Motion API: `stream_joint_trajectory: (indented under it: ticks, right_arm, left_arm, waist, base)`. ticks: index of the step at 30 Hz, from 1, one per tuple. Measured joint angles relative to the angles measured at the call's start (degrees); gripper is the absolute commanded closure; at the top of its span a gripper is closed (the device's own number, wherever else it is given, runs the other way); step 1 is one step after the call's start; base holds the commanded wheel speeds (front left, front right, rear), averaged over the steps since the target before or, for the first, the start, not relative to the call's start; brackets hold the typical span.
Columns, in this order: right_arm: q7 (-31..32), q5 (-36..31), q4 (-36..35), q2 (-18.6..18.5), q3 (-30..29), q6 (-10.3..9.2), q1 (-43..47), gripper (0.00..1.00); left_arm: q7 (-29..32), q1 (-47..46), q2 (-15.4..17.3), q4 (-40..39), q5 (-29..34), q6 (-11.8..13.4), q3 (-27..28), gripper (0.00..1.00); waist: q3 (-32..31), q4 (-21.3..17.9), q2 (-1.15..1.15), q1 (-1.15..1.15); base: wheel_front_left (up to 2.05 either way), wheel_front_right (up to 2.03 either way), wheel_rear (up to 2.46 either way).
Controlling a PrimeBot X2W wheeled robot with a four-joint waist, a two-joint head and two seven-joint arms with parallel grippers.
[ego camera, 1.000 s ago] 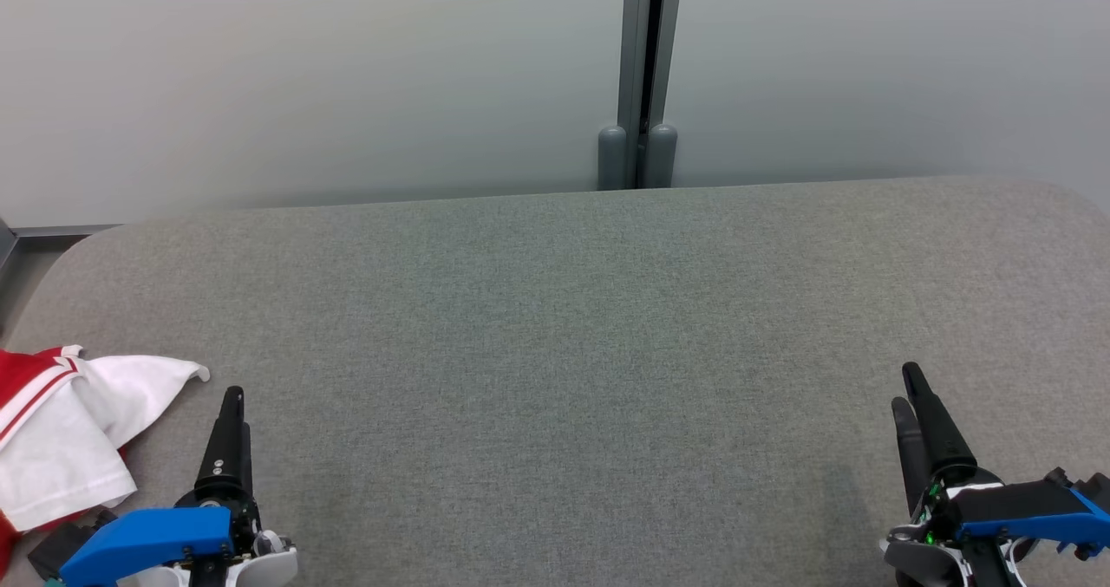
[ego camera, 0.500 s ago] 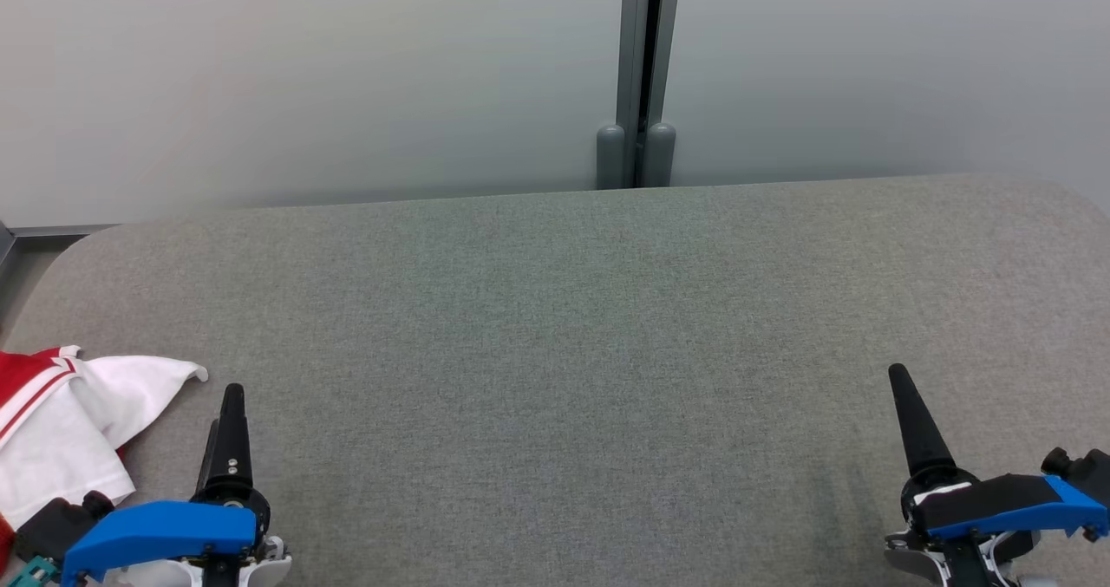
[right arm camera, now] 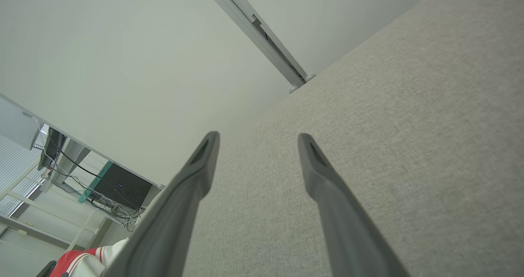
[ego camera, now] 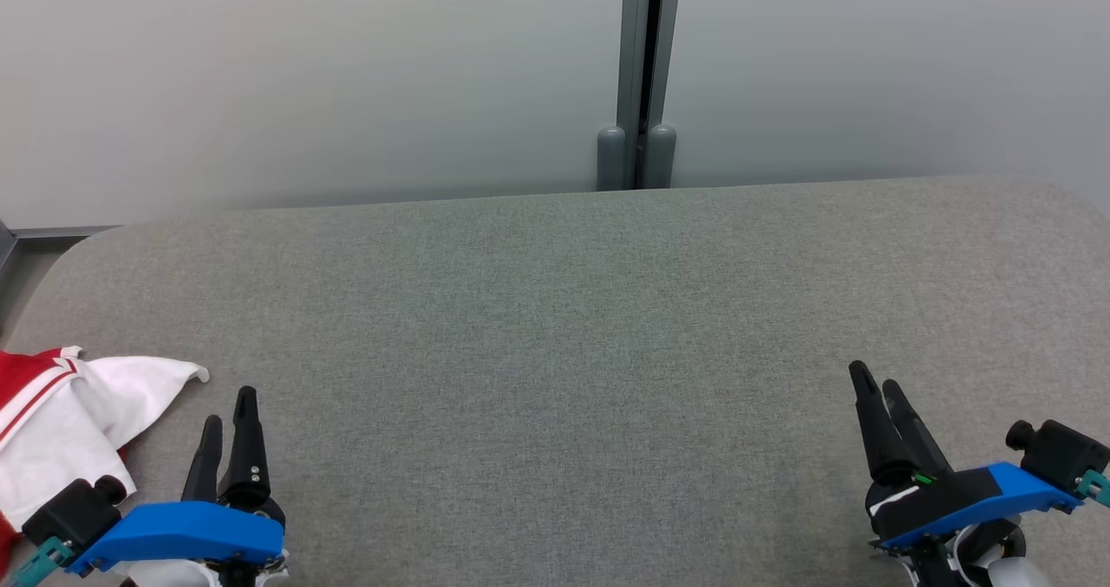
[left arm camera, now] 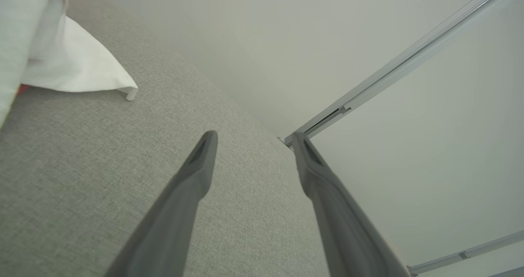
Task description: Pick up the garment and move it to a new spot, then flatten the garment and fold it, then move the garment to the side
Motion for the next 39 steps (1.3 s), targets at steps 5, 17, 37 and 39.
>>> stream_joint_trajectory:
  ticks: [5,17,37,39]
  right_arm:
    - [-0.8,-4.5,-0.2,-0.2,1.5,0.0,0.0,0.0]
    - [-3.0,-15.3,1.2,0.1,2.4,0.0,0.1,0.0]
    - [-5.9,-30.1,6.7,1.2,1.9,0.01,0.1,0.0]
    - [-6.2,-31.5,7.6,1.3,1.8,0.01,0.1,0.0]
  left_arm:
    - [-1.0,0.1,0.4,0.7,4.4,0.0,-1.0,0.0]
    - [-3.0,0.5,1.0,2.5,14.9,0.0,-1.3,0.0]
    - [-6.0,0.7,3.1,8.4,28.5,0.0,-5.1,0.0]
    - [-6.3,0.7,3.1,9.3,29.5,0.0,-5.1,0.0]
  waist:
    - [-0.1,0.0,0.0,0.01]
    - [-0.2,-0.3,0.0,0.0]
    - [-0.2,-0.7,0.0,0.0]
    - [-0.2,-0.7,0.0,0.0]
  base:
    - [0.0,0.0,0.0]
    - [0.0,0.0,0.0]
    - [0.0,0.0,0.0]
    - [0.0,0.0,0.0]
